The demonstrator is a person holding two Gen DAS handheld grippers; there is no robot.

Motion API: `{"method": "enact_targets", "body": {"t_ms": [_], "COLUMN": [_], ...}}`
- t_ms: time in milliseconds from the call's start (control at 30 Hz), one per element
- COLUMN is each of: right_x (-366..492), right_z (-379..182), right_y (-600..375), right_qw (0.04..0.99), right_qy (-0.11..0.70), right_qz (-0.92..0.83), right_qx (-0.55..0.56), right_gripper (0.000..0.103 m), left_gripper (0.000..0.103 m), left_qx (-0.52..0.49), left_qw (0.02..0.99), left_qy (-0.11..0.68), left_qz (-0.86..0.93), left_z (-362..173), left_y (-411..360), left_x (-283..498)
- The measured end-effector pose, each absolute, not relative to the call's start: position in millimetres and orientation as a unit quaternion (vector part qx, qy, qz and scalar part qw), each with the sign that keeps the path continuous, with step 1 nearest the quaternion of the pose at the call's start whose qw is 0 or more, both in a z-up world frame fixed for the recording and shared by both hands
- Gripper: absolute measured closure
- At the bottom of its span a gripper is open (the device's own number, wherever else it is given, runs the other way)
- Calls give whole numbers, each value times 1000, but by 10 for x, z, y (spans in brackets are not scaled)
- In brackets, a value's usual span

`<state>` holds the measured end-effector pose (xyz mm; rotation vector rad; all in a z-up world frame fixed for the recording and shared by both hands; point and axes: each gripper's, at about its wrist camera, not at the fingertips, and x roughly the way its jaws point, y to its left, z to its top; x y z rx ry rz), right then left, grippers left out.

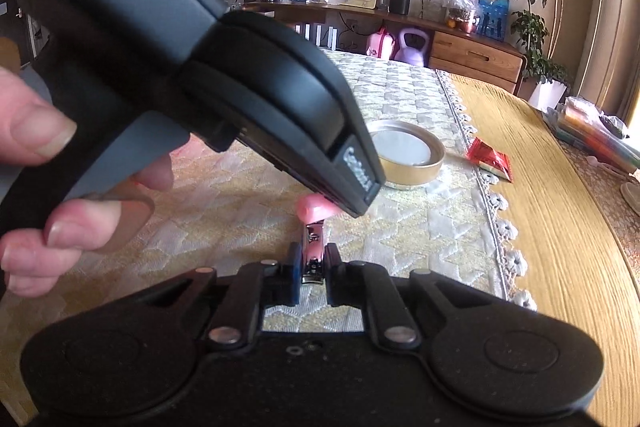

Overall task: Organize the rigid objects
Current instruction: 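Grasp the pink tube with the left gripper while the right gripper grasps the nail clipper, then carry the pink tube and nail clipper over the red tin with both grippers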

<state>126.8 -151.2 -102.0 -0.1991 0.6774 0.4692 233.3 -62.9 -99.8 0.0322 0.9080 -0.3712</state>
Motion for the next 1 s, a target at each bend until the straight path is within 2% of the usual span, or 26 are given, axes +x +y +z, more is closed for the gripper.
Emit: {"method": "enact_targets", "body": {"t_ms": [533,1000], "right_x": [997,753], "right_z": [-750,-301], "right_y": [-1979,-1707], "right_qw": [921,923], "right_qy": [340,316], "right_qz": [191,217], "right_qx": [-12,-3], "right_gripper": [92,92], "left_gripper": [87,87], "left_qx": [-34,-66], "left_qw": [883,899], "left_qy": [444,415], "left_qz": [-148,-123], "left_z": [-846,-422], "left_y": [-367,-5], "left_x": [1849,1404]}}
